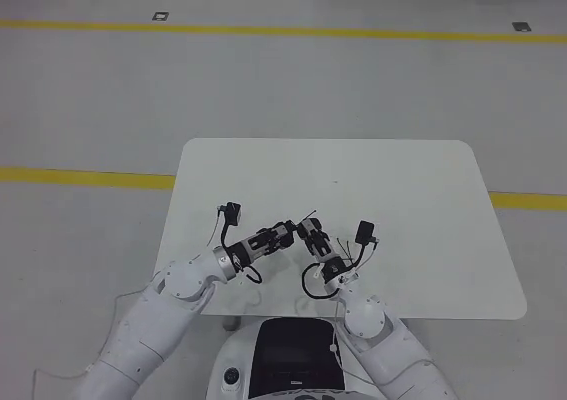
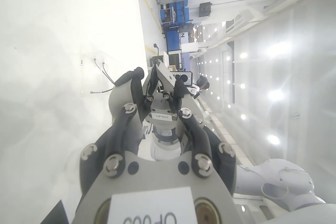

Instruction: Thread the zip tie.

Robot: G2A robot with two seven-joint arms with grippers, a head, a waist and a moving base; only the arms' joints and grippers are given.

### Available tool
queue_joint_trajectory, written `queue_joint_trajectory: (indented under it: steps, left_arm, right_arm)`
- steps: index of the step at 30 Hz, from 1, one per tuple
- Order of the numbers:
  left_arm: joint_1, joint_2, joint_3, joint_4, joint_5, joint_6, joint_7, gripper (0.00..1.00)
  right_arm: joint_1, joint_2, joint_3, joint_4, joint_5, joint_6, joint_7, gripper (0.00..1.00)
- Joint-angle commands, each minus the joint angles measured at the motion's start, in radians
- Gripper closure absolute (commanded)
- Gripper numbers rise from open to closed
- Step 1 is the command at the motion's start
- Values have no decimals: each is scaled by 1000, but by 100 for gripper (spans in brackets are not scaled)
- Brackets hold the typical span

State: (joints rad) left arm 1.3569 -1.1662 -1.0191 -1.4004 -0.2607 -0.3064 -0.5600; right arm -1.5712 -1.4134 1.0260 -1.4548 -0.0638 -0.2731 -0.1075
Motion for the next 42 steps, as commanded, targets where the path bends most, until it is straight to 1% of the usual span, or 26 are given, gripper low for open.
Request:
queue_joint_trajectory:
  steps: [1,3,8,12,15,17,23,24,25,26,33,36,42]
  left_arm:
    - [-1,0,2,1,0,0,0,79]
    - [-2,1,3,1,-1,0,0,81]
    - [-5,1,7,5,-3,2,1,81]
    - [-8,2,11,7,-3,3,2,84]
    - [-9,2,13,8,-5,3,3,91]
    - [-10,2,15,9,-5,4,4,100]
    - [-11,3,16,12,-4,10,10,100]
    - [-11,4,16,13,-4,10,11,100]
    - [-10,4,16,13,-4,10,11,100]
    - [-9,5,15,12,-4,10,11,100]
    - [2,12,-1,4,-1,8,9,100]
    - [10,16,-13,-1,-4,-2,4,100]
    - [19,23,-26,-16,-4,-2,-4,100]
  right_arm:
    - [0,-1,0,0,-2,1,-1,100]
    - [0,-1,0,1,-3,1,-1,100]
    - [0,-3,1,1,-3,-2,3,100]
    - [-1,-4,2,0,-6,-3,5,100]
    - [-2,-4,3,-1,-9,-1,7,100]
    - [-3,-4,3,-1,-10,-1,7,100]
    - [-4,-5,5,-2,-11,1,14,100]
    - [-5,-5,5,-2,-10,1,15,69]
    - [-6,-6,6,-3,-7,2,16,42]
    - [-6,-6,7,-4,-6,3,16,0]
    - [-20,-4,26,-22,-16,3,1,0]
    - [-31,-1,42,-37,-23,3,-4,0]
    - [-52,3,66,-64,-30,6,-10,0]
